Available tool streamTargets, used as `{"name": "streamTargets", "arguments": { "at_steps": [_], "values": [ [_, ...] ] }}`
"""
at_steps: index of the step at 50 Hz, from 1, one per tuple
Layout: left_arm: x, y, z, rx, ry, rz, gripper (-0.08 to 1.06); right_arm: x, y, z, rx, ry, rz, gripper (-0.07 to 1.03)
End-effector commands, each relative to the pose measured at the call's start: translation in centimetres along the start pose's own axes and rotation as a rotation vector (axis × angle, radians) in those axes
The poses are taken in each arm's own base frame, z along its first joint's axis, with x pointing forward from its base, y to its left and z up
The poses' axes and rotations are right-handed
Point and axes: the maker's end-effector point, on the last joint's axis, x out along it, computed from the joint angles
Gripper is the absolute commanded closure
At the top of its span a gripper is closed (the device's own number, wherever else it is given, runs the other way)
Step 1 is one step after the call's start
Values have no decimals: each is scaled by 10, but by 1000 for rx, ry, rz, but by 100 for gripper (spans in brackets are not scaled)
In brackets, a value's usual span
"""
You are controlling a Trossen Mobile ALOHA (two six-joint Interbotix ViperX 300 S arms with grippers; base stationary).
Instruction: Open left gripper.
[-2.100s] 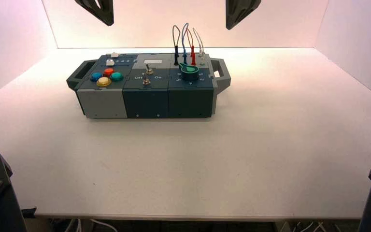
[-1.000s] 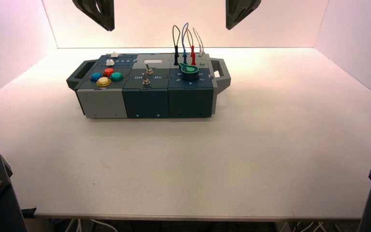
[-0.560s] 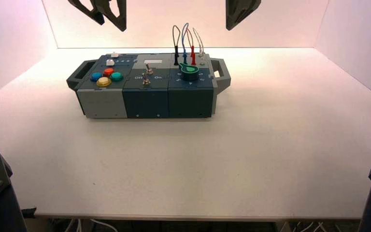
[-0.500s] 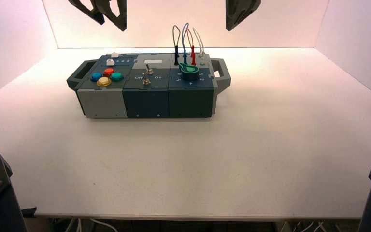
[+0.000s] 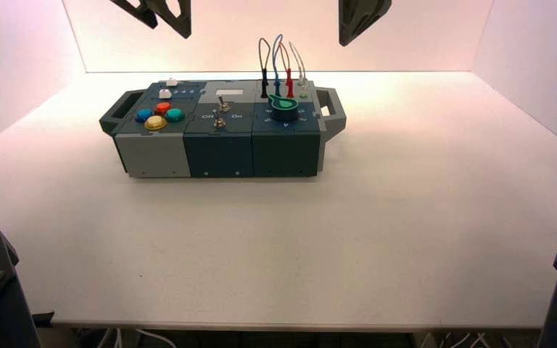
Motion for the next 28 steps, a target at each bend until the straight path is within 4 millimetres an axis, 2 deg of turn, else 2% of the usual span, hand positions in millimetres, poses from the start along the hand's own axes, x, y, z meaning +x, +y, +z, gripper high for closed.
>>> {"name": "streamTargets", "arguments": {
  "at_steps": [1,28],
  "values": [
    [-6,2,9,1,-35,12,-5,-21,3,11,-17,-59,-10,98],
    [-6,2,9,1,-35,12,-5,-18,2,10,-14,-51,-9,98]
  ]
}}
